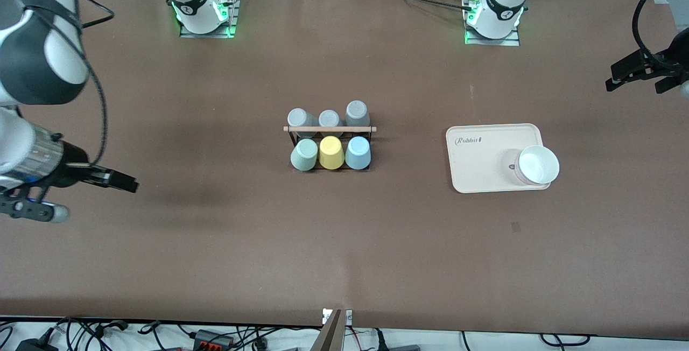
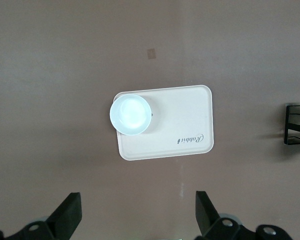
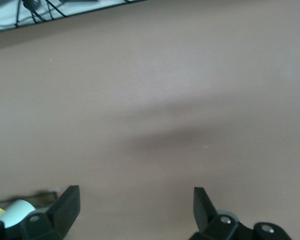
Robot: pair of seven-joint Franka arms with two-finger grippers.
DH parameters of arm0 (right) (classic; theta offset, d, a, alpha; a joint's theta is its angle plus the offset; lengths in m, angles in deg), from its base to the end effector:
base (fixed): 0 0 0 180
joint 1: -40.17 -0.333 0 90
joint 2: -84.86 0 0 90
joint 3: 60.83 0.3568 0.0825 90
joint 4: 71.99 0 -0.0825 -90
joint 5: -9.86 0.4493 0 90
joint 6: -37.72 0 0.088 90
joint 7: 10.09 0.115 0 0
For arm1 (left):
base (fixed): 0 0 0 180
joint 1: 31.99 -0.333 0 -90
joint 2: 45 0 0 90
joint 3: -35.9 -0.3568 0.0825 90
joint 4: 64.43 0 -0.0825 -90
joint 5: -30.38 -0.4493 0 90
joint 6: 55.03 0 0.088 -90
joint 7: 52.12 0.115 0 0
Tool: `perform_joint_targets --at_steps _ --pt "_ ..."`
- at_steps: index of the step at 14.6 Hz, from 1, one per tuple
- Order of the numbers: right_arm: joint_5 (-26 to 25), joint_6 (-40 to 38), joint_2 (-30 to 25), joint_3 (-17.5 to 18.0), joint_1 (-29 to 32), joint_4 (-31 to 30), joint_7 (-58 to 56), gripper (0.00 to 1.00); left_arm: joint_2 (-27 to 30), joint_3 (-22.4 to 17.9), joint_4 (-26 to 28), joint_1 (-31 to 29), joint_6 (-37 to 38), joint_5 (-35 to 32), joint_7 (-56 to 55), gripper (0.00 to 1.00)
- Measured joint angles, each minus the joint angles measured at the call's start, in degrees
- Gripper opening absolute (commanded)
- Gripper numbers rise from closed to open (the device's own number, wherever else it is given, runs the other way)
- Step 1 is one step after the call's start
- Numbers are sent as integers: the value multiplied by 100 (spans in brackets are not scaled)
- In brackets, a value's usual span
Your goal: Hang scattered cups on rack with three cups
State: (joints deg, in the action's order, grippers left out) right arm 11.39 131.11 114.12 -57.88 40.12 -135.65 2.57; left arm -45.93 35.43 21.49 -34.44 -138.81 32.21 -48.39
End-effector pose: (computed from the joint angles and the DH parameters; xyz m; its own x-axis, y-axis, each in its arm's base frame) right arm 0.7874 0.0336 0.5497 0.9844 -0.1757 -0.0029 -0.1756 -0.9831 -0.0525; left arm 0.6135 0.0273 0.6760 0.9985 -0.0176 -0.0513 -0.0158 -0.9993 0.0352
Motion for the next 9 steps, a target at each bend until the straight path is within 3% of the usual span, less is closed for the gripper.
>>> perform_joint_targets --at_steps 9 --pt "-273 147 -958 -253 213 -743 -1345 100 0 0 4 0 0 0 0 100"
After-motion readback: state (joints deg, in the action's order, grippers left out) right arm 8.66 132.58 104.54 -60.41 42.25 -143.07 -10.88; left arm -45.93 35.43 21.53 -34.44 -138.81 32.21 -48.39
